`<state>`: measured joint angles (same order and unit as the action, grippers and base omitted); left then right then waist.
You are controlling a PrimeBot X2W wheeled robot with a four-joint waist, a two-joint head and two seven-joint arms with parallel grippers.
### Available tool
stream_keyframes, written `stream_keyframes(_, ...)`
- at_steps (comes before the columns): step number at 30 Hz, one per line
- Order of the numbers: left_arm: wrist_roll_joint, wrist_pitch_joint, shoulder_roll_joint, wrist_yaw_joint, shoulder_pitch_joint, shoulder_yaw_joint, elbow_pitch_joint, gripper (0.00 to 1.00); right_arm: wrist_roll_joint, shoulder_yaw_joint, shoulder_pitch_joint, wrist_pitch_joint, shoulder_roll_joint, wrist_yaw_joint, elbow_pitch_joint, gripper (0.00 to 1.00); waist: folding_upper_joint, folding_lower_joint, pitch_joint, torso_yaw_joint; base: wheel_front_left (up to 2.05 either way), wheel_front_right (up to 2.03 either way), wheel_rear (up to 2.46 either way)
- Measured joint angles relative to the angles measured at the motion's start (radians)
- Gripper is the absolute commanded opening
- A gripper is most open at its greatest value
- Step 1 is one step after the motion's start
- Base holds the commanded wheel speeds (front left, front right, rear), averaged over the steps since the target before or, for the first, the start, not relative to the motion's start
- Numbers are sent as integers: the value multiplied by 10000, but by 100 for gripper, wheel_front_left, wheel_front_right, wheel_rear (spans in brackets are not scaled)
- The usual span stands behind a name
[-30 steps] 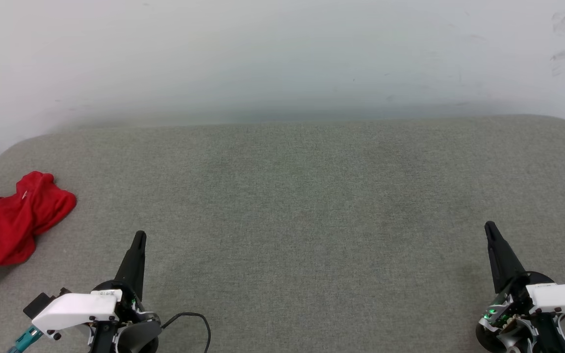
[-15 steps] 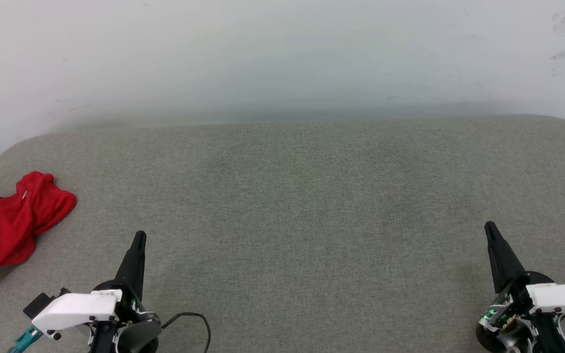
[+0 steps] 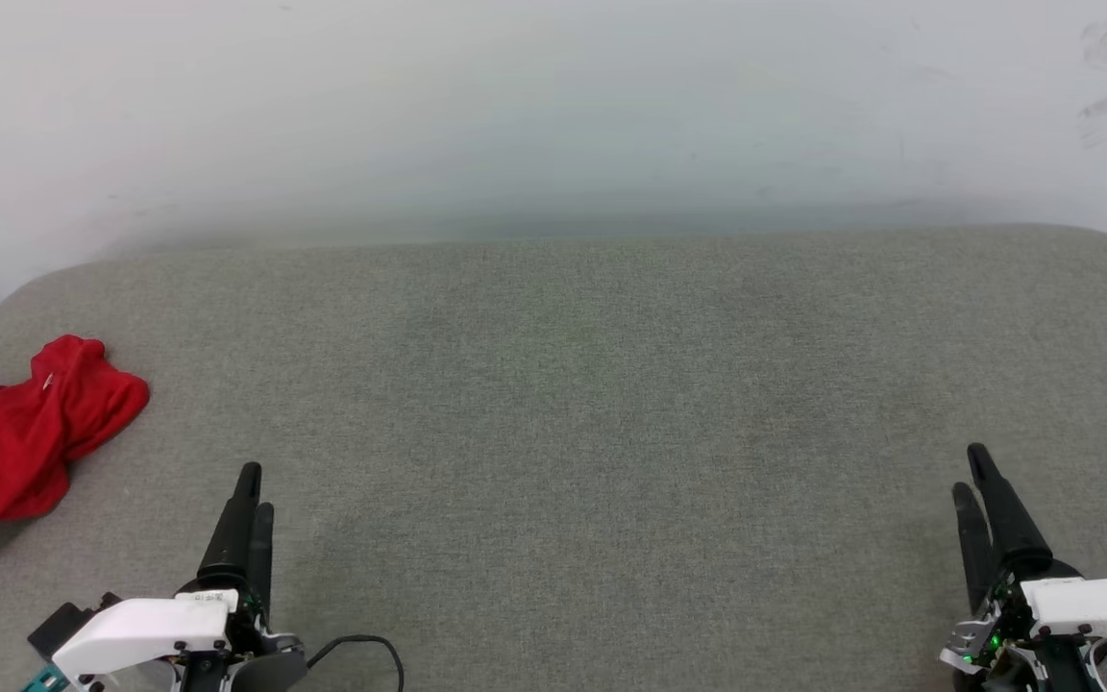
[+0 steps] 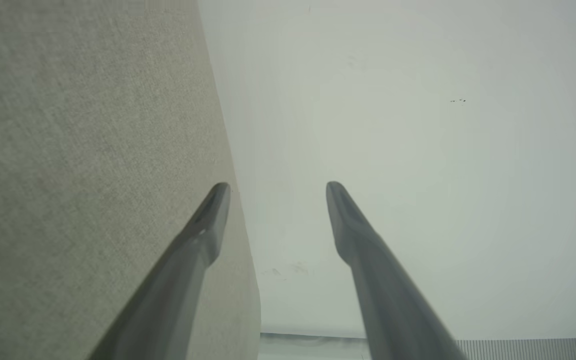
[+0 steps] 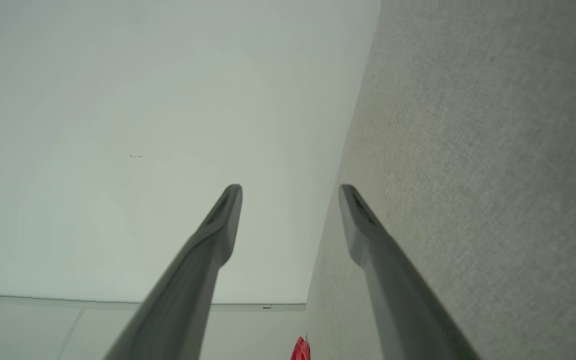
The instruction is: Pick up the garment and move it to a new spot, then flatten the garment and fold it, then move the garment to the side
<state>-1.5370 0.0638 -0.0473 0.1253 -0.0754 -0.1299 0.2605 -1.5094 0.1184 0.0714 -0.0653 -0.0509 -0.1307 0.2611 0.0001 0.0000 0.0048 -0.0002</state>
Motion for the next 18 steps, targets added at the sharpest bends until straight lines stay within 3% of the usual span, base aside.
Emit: stream_keyframes(18, 4472, -796, -2, -1348, 98, 593, -1306, 100, 4592, -384, -169, 825, 2, 0, -1425, 100, 0, 0, 67, 33, 0, 0, 0)
